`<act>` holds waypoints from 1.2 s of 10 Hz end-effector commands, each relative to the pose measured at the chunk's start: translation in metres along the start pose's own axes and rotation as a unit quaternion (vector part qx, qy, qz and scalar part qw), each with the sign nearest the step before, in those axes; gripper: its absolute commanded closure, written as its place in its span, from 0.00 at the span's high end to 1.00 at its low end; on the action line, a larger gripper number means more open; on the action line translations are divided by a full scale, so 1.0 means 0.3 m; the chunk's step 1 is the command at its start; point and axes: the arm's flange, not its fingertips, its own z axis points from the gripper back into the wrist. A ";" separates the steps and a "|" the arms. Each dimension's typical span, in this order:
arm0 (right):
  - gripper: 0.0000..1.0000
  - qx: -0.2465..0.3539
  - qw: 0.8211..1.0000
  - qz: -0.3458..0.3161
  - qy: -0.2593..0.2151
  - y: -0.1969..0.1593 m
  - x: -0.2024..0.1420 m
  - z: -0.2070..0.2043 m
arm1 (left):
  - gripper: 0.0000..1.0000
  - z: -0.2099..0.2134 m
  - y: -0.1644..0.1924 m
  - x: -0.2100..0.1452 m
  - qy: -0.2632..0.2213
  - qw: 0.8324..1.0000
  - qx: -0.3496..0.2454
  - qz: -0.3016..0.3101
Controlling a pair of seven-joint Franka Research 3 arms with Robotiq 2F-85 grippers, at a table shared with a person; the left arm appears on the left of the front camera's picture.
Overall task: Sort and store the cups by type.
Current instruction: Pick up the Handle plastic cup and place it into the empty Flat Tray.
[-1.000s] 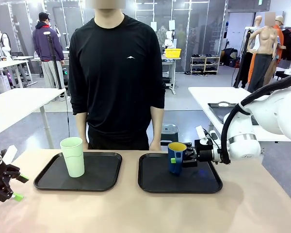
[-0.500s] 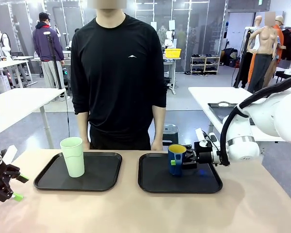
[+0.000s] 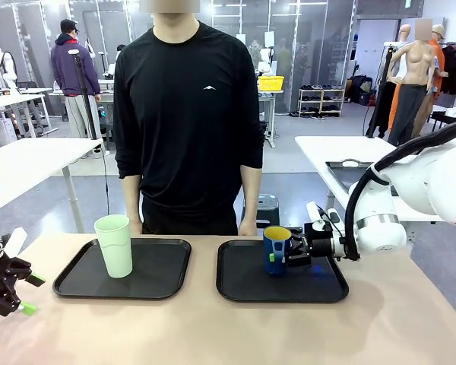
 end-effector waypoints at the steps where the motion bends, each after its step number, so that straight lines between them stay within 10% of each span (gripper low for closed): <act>1: 1.00 -0.005 1.000 -0.011 0.000 -0.018 -0.006 -0.004 | 1.00 -0.001 0.001 -0.002 -0.003 1.000 0.003 -0.009; 12: 1.00 -0.035 0.998 -0.052 0.016 0.091 -0.013 0.267 | 1.00 -0.001 0.001 -0.002 -0.003 1.000 0.003 -0.009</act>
